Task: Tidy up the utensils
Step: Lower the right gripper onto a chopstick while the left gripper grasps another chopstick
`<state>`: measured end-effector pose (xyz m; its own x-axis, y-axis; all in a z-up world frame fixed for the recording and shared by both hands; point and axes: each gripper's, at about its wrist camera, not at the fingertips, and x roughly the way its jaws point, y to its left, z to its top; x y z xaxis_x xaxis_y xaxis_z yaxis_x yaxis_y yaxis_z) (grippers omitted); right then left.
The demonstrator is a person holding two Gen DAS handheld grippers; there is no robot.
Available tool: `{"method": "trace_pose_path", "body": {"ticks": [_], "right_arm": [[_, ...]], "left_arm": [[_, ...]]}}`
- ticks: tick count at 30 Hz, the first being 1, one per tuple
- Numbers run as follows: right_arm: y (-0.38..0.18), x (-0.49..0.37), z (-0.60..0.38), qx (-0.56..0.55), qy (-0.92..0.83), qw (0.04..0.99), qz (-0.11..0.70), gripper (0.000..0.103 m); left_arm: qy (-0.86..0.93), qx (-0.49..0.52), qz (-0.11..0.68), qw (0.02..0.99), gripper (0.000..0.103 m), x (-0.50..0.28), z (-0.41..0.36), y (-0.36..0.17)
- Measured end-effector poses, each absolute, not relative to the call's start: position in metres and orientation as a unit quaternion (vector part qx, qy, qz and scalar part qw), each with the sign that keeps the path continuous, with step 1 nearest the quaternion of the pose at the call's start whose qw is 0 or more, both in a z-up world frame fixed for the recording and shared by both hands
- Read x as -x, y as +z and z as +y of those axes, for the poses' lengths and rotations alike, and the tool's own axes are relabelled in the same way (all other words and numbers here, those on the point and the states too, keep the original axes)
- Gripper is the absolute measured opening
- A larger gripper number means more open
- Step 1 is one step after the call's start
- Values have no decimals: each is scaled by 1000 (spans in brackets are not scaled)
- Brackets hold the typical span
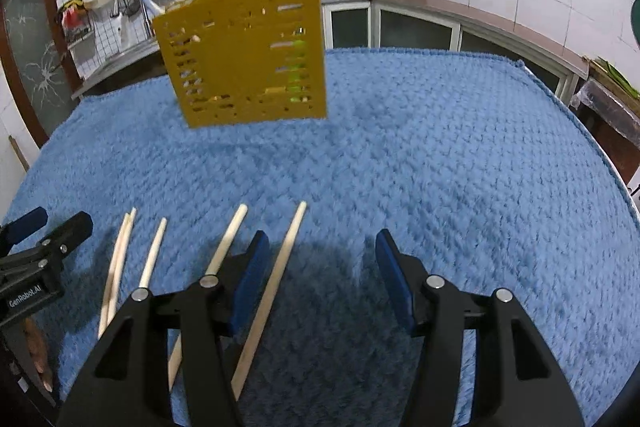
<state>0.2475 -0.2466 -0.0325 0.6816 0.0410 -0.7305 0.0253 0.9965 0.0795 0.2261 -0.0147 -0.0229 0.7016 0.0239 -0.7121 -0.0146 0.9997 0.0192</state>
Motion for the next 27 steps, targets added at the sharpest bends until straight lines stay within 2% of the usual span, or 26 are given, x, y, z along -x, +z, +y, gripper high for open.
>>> {"method": "trace_pose_path", "body": {"ticks": [2,4,8,14,19,22,24,26,27], "right_arm": [[-34,-247,-246,-40,7,914,403,54],[-35,-247,-244,-34,7,914,405,54],[-38,-249,-240,-28,12,909,415,45],[-42,-252,-244,-41,19,906,422,42],[-44,-253,-246,-44,21,903,426,42],[-44,-253,-243,-38,20,903,427,42],[-43,-254,-243,-37,21,903,427,38],[-42,-253,-242,-37,27,905,424,25],[-42,-253,-242,-36,32,905,423,23]], "left_arm": [[3,-2,398,917,75,-226,-15,-25],[-8,5,405,914,70,-226,-16,-26],[-25,13,412,911,56,-226,-19,-28],[-47,38,423,904,43,-226,-20,-30],[-63,32,423,903,40,-224,-30,-30],[-66,23,429,901,30,-225,-34,-33],[-69,23,436,897,25,-226,-37,-35],[-70,23,435,897,22,-226,-37,-36],[-72,24,435,897,20,-226,-37,-36]]}}
